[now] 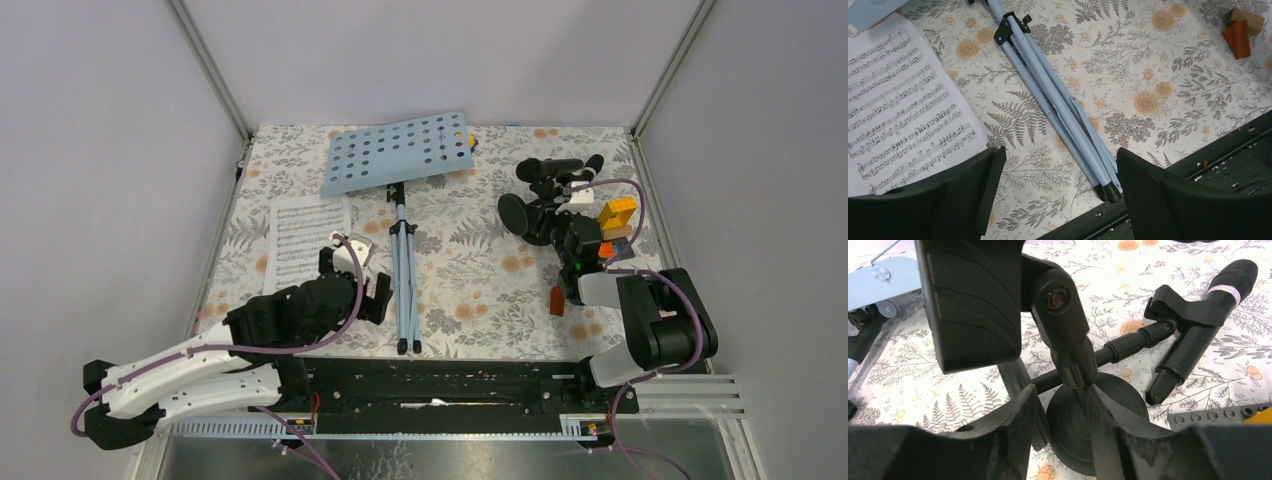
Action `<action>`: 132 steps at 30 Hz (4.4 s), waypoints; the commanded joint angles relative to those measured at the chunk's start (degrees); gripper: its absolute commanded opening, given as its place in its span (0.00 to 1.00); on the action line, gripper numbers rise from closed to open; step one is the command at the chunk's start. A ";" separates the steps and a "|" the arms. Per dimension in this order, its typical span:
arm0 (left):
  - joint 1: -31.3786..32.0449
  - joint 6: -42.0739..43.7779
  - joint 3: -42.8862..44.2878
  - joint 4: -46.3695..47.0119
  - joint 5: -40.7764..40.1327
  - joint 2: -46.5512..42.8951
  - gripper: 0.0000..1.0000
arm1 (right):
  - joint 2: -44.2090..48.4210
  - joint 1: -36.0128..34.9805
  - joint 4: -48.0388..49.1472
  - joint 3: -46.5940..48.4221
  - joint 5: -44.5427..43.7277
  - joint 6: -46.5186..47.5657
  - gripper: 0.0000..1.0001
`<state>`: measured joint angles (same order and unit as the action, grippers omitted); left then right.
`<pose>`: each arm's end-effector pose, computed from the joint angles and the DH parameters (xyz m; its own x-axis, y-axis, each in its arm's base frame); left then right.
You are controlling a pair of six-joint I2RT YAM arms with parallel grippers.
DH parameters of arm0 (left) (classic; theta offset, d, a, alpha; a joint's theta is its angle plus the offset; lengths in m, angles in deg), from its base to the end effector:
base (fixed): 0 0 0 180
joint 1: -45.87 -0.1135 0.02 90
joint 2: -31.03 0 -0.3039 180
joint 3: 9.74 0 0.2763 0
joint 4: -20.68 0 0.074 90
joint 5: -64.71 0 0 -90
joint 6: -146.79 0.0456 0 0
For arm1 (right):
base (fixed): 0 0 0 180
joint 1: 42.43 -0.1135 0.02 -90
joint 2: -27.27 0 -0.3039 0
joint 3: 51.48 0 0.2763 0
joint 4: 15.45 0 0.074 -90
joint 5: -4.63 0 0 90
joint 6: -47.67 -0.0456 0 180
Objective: Pack up the instrument practice props
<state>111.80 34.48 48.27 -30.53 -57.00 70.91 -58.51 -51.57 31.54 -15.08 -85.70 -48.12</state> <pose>0.0806 -0.1216 0.3328 -0.4326 0.1767 -0.8841 0.4679 0.8822 -0.0527 0.2933 0.0469 0.2019 -0.0564 0.0931 -0.9941 -0.1482 0.9838 0.1006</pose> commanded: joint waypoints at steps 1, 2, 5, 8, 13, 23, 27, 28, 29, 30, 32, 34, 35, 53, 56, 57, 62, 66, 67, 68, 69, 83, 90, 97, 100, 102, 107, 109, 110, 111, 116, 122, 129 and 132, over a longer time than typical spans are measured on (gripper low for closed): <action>-0.23 0.46 -0.03 2.65 -0.02 -1.11 0.89 | -0.74 -0.08 8.44 1.89 0.65 2.33 0.43; -0.19 0.38 -0.08 2.61 -0.09 -1.20 0.89 | -0.55 -0.08 8.03 1.89 0.65 2.88 0.39; -0.17 0.33 -0.12 2.61 -0.20 -1.45 0.89 | 1.24 -0.08 5.79 1.67 0.69 4.59 0.22; -0.18 0.33 -0.11 2.64 -0.05 -0.95 0.89 | 4.87 -0.08 -0.14 1.47 -2.58 5.51 0.09; -0.19 0.42 0.04 2.57 0.10 0.16 0.89 | 14.09 -0.08 -11.23 -0.35 -7.51 7.94 0.05; -0.19 0.69 0.09 2.56 0.85 0.71 0.90 | 19.94 0.00 -18.85 -1.44 -3.93 6.61 0.45; -0.19 0.60 0.10 2.60 0.93 0.20 0.90 | 13.91 1.11 -18.19 1.02 0.13 6.24 0.67; -0.18 0.60 -0.01 2.60 0.94 0.16 0.91 | 12.30 1.55 -17.72 1.68 2.14 6.14 0.71; -0.18 0.67 0.01 2.57 0.94 0.05 0.91 | 10.60 1.99 -17.62 2.55 3.29 6.18 0.75; -0.19 0.68 0.03 2.57 1.01 0.09 0.91 | 9.02 2.34 -17.55 3.35 3.59 6.40 0.77; -0.19 0.68 -0.01 2.58 0.98 0.34 0.91 | 6.82 2.82 -16.98 4.49 2.75 7.01 0.79; -0.19 0.73 0.08 2.63 1.11 0.72 0.91 | 5.35 4.15 -15.26 5.01 2.22 6.74 0.79; -0.19 0.77 0.06 2.61 1.12 0.96 0.91 | 4.57 5.04 -14.41 5.24 2.96 6.26 0.78; -0.18 1.12 0.19 2.59 1.64 3.96 0.93 | -9.21 8.09 0.93 13.21 15.45 2.78 0.58; -0.18 1.13 0.26 2.56 1.92 4.54 0.93 | -10.55 8.09 1.52 14.71 16.42 3.12 0.43; -0.19 1.12 0.23 2.56 1.97 4.65 0.93 | -10.66 8.09 1.62 14.87 16.98 3.26 0.38; -0.18 1.12 0.33 2.57 2.06 5.07 0.93 | -7.56 8.10 1.99 12.43 16.86 5.19 0.19; -0.18 1.17 0.25 2.64 2.28 5.29 0.93 | -0.90 8.10 -3.77 9.27 13.81 8.54 0.07; -0.19 1.21 0.35 2.59 2.48 5.41 0.93 | 1.01 8.09 -6.47 8.79 13.17 9.04 0.06; -0.19 1.21 0.33 2.61 2.56 5.49 0.93 | 3.12 8.09 -9.22 8.45 12.95 9.69 0.05; -0.19 1.27 0.36 2.57 2.64 5.64 0.93 | 5.16 8.10 -12.60 8.27 12.84 10.25 0.05; -0.18 1.19 1.02 3.88 3.07 2.11 0.94 | 33.09 3.73 -33.12 1.96 23.45 -0.69 0.00; -0.19 -1.71 -4.16 15.88 2.30 -7.99 0.99 | 35.01 -15.96 -29.58 0.69 11.65 -2.84 0.00; -0.19 0.94 -14.07 28.50 -0.69 -15.85 0.99 | 24.62 -35.24 -17.85 1.36 -9.22 -0.07 0.00; -0.18 0.96 -18.27 33.48 -0.55 -18.21 0.99 | 19.33 -39.78 -11.54 2.39 -16.41 1.23 0.00; -0.19 1.46 -20.32 36.69 0.48 -18.76 0.99 | 15.69 -42.95 -8.34 3.24 -22.46 3.00 0.00; -0.17 5.38 -22.05 42.62 2.67 -13.95 0.99 | 5.32 -50.23 4.58 4.77 -41.69 8.73 0.00; -0.11 6.58 -21.64 44.61 3.25 -10.90 0.99 | 1.66 -52.09 11.84 5.15 -48.76 9.03 0.03; -0.10 6.88 -21.65 46.01 3.51 -9.83 0.99 | 0.11 -52.95 14.15 5.53 -50.97 9.18 0.04; -0.10 7.11 -21.78 47.44 3.64 -8.92 0.99 | -1.31 -53.35 15.54 6.11 -52.46 9.40 0.05; -0.08 7.46 -24.75 53.30 2.79 -8.89 0.99 | -4.76 -53.87 16.53 7.23 -55.69 7.42 0.34; -0.06 7.94 -28.21 54.68 1.68 -10.54 0.99 | 0.23 -53.84 6.44 4.50 -53.19 0.91 0.70; 0.00 8.53 -30.05 59.04 2.19 -8.09 0.99 | 10.63 -53.87 -7.61 -0.30 -44.87 -7.57 0.79; -0.06 10.30 -31.29 62.93 3.86 -7.18 0.99 | 17.46 -53.87 -15.15 -2.56 -37.79 -9.27 0.79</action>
<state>111.80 42.40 18.37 24.26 -54.57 62.80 -48.39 -105.06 26.14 -15.10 -131.67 -52.14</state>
